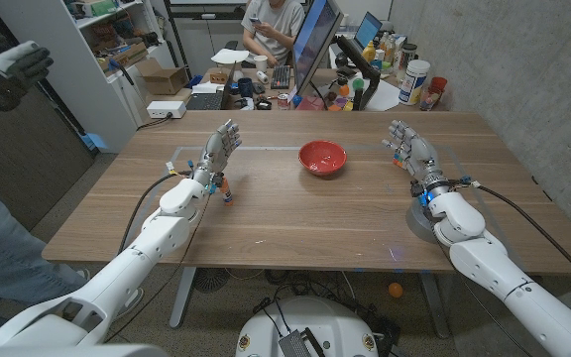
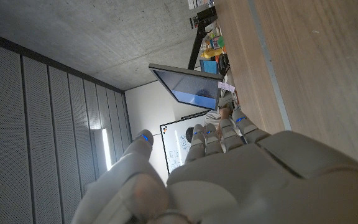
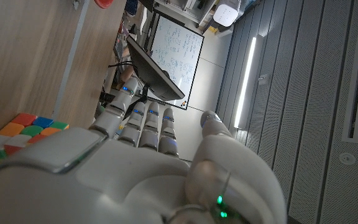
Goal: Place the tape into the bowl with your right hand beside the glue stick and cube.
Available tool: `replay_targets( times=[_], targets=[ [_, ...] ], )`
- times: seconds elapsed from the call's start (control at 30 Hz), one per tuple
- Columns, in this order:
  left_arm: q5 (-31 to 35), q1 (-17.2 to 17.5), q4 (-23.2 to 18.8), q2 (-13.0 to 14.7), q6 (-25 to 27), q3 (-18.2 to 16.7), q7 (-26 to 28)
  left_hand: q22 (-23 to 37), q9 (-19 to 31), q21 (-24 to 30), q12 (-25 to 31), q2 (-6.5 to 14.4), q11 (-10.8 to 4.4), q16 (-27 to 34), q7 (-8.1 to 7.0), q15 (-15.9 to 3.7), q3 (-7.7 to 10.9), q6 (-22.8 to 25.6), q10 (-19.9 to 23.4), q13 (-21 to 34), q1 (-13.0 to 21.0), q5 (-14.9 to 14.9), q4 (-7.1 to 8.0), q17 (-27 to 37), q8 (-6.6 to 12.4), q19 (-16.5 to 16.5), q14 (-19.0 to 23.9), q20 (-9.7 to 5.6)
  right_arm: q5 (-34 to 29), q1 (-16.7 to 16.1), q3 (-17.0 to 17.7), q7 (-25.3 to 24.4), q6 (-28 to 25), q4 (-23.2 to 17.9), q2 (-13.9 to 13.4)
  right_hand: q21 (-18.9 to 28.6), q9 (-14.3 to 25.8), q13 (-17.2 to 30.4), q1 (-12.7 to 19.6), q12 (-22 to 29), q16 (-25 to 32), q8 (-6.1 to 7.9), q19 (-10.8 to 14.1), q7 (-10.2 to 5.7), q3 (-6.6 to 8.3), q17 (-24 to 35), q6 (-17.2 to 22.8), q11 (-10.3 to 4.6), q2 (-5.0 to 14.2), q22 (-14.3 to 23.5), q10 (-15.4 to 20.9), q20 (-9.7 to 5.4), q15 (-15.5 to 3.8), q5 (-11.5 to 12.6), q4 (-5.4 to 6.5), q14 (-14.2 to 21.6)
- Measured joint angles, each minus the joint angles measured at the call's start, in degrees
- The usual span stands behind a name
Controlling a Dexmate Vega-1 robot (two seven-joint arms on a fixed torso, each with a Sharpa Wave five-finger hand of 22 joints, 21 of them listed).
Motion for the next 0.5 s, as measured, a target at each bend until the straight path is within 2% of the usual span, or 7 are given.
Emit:
replay_targets(
  times=[0.27,0.4,0.5],
  targets=[
    [0.3,0.7,-2.4,1.5,0.9,-0.4,0.6,0.0,0.0,-0.1,0.0,0.0,0.0,0.0,0.0,0.0,0.0,0.0,0.0,-0.1,0.0,0.0,0.0,0.0,0.0,0.0,0.0,0.0,-2.7,-4.1,2.1,-3.0,-0.5,-3.8,-2.2,-0.4,0.0,0.2,0.6,0.0,0.0,-0.02,0.0,0.0,0.25,0.0,0.0,0.0,0.02,0.0,0.0,0.0,0.0,0.0,-0.24,0.0],
    [0.3,1.3,-3.2,2.1,1.1,-0.7,0.8,0.0,0.0,-0.4,0.0,0.0,0.0,0.0,0.0,0.0,0.0,0.0,0.0,-0.1,0.0,0.0,0.0,0.0,0.0,0.0,0.0,0.0,-4.0,-5.2,2.7,-4.0,-0.5,-4.9,-2.7,-0.4,0.0,0.2,1.2,0.0,0.0,-0.02,0.0,0.0,0.25,0.0,0.0,0.0,0.07,0.0,0.0,0.0,0.21,0.0,-0.71,0.2],
    [0.3,1.7,-3.9,2.6,1.4,-1.0,1.1,0.0,0.0,-0.4,0.0,0.0,0.0,0.0,0.0,0.0,0.0,0.0,0.0,-0.1,0.0,0.0,0.0,0.0,0.0,0.0,0.0,0.0,-5.0,-7.4,3.9,-4.8,-0.2,-6.7,-3.4,-0.4,0.0,0.2,1.2,-0.4,0.0,-0.02,0.0,0.0,0.43,0.0,0.0,0.2,0.01,0.0,0.2,0.0,0.21,0.0,-0.89,0.2]
  ],
)
